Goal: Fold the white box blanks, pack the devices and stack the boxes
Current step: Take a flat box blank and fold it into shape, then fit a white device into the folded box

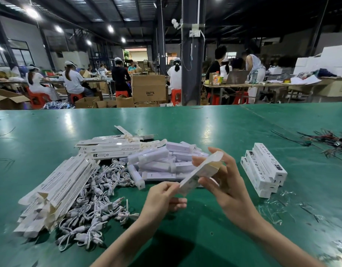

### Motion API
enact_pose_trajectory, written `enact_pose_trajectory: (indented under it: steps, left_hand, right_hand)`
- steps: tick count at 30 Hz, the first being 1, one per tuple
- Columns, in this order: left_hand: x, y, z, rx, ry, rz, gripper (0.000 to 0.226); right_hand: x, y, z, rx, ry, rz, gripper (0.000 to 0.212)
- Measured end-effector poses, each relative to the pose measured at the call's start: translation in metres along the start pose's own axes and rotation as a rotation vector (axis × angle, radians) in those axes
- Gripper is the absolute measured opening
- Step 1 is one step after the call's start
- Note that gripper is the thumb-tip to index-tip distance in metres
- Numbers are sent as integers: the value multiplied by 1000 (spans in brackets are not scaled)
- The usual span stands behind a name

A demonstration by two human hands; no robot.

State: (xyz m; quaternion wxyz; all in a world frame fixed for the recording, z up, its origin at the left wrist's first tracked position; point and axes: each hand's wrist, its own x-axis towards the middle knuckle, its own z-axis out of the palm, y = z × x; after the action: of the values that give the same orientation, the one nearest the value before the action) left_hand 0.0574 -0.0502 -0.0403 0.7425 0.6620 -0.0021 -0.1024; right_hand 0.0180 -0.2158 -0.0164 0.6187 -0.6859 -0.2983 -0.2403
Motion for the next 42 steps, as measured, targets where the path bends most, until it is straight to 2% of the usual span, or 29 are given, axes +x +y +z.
enact_pose_trajectory:
  steps: [2,4,6,8,10,13,17,21,25,31,36,37,39,40,42]
  left_hand:
    - [-2,-7,0,322,-11,178,20]
    - [-9,-11,2,605,110,509,30]
    - [-16,-6,4,630,200,948,32]
    - [-19,-4,3,615,199,1344,28]
    - [-23,-1,3,640,159,1508,33]
    - [-27,2,5,667,167,1468,32]
    - [-25,1,4,636,209,1369,26]
    - [-22,-1,4,532,129,1292,24]
    - [-23,-2,6,356,43,1182,20]
    - [-25,-6,5,276,14,1126,21]
    - [-29,-7,6,199,-39,1059,16]
    - [-28,-5,5,186,-21,1033,13]
    - [-16,2,-2,237,132,945,9]
    - [-6,6,-11,335,240,880,9]
    - [20,13,-34,739,391,695,11]
  right_hand:
    - [-2,1,-1,-172,39,-50,53]
    - [-3,4,-3,-411,74,-145,47]
    - [-4,7,-4,-557,71,-225,46]
    - [-4,10,-4,-619,27,-260,47]
    - [-5,14,-3,-645,3,-264,49]
    - [-6,18,-3,-596,-20,-252,49]
    - [-6,18,-2,-537,-45,-377,42]
    - [-7,22,1,-517,-30,-364,48]
    - [-8,22,-2,-527,-74,-324,36]
    - [-8,12,-5,-626,-179,-383,45]
    - [-14,17,-5,-678,-222,-396,75]
    - [-14,18,-5,-680,-223,-392,77]
    - [-14,20,-7,-706,-209,-388,80]
    - [-13,20,-7,-709,-201,-386,82]
    - [-11,19,-8,-689,-182,-395,79]
